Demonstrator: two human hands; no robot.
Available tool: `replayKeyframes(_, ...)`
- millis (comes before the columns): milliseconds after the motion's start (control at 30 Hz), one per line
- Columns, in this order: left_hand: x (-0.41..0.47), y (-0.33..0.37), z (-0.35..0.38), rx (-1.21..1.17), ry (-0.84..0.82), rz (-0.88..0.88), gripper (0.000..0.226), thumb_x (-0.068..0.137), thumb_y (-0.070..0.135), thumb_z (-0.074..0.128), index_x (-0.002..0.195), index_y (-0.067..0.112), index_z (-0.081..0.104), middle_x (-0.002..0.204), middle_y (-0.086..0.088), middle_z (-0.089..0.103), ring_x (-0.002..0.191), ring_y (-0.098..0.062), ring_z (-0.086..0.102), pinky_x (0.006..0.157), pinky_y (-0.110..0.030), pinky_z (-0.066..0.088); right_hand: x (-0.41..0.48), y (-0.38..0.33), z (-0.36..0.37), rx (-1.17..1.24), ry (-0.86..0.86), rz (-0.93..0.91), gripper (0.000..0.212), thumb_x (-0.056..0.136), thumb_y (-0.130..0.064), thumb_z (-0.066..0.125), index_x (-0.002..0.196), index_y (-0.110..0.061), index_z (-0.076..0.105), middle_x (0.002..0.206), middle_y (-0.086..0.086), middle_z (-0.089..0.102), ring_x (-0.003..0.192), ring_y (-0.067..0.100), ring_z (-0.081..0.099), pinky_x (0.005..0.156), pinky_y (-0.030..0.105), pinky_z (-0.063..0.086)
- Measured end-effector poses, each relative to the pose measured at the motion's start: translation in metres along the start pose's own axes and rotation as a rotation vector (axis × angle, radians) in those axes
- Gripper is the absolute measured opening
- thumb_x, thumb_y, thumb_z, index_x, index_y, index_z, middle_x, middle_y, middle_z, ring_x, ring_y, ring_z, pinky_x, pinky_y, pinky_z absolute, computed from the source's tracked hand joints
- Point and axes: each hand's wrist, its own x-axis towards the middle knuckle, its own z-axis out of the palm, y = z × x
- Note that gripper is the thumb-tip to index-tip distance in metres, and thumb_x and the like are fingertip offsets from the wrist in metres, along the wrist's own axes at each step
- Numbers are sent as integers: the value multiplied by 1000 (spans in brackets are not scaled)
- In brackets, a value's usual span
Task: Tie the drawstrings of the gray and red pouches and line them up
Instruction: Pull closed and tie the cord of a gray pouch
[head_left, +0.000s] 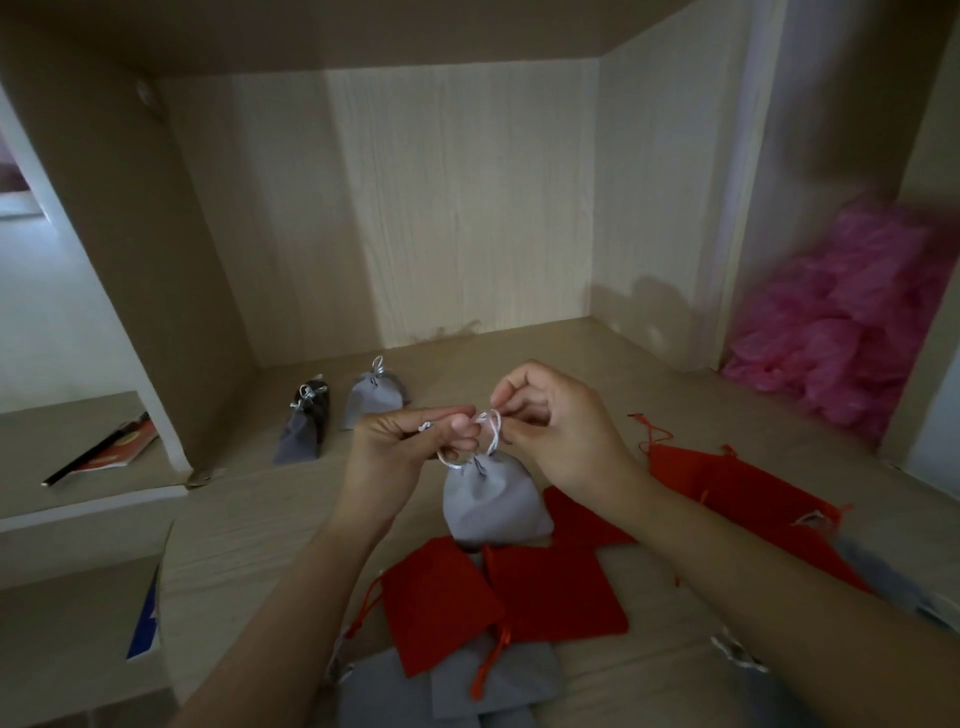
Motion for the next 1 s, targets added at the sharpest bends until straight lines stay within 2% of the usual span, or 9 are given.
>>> replayKeyframes(67, 3, -3, -3, 6, 63, -9, 22, 83, -1, 61, 104, -5, 66, 66, 3, 72, 63, -5, 67, 62, -16, 54, 0, -1, -3, -152, 19, -24, 21, 81, -1, 66, 85, -21, 65, 77, -7, 64, 71, 7, 61, 67, 13, 45)
replayKeyframes(133, 7, -5, -7, 40, 117, -16, 19, 86, 5, 59, 100, -4, 68, 67, 3, 72, 66, -5, 68, 63, -16, 54, 2, 0, -8, -367, 45, -50, 21, 86, -2, 61, 99, -16, 71, 86, -4, 61, 78, 7, 56, 68, 10, 39)
replayKeyframes(233, 10, -7, -15, 84, 183, -34, 17, 89, 11, 58, 81, 2, 71, 60, 2, 70, 55, -6, 64, 55, -15, 51, 8, 10, -18, -570, 88, -28, 26, 89, -1, 54, 101, -14, 74, 85, 1, 48, 78, 17, 51, 65, 22, 32)
replayKeyframes(433, 14, -11, -22, 61, 179, -130, 21, 90, 12, 58, 73, 5, 69, 52, 3, 63, 46, -3, 55, 49, -12, 45, 17, 25, -47, -585, 167, 97, 30, 89, 2, 49, 86, -13, 75, 95, 14, 63, 87, 26, 58, 66, 25, 32)
replayKeyframes(567, 14, -12, -23, -37, 166, -195, 20, 91, 12, 57, 77, 3, 68, 53, 4, 61, 47, -3, 53, 51, -12, 45, 18, 30, -46, -599, 138, 96, 29, 89, 3, 49, 84, -9, 74, 93, 13, 65, 83, 20, 55, 59, 12, 31)
replayKeyframes(667, 13, -13, -26, -85, 25, -327, 18, 89, 13, 57, 78, 3, 66, 56, 2, 60, 50, -7, 53, 50, -14, 45, 19, 32, -52, -589, 109, 107, 28, 86, 4, 50, 79, -9, 74, 91, 15, 66, 82, 21, 54, 61, 21, 30)
replayKeyframes(800, 11, -17, -28, -156, -254, -515, 16, 85, 13, 57, 84, -1, 65, 61, -1, 57, 48, -6, 51, 48, -15, 45, 16, 26, -55, -503, 27, 143, 34, 84, 4, 50, 59, -17, 58, 76, 7, 63, 75, 13, 52, 63, 9, 33)
replayKeyframes(900, 9, -16, -28, -150, -467, -573, 16, 75, 0, 64, 91, -3, 68, 66, -6, 64, 51, -10, 58, 50, -17, 48, 15, 20, -51, -482, -52, 209, 41, 86, -3, 46, 49, -21, 43, 57, 1, 48, 55, 6, 44, 55, 21, 31)
replayKeyframes(1000, 8, -16, -27, -117, -599, -614, 36, 64, -3, 51, 97, -3, 67, 70, -9, 65, 57, -15, 61, 55, -20, 50, 15, 18, -41, -352, -97, 312, 37, 80, -27, 46, 46, -19, 35, 46, -5, 34, 48, 9, 33, 55, 31, 24)
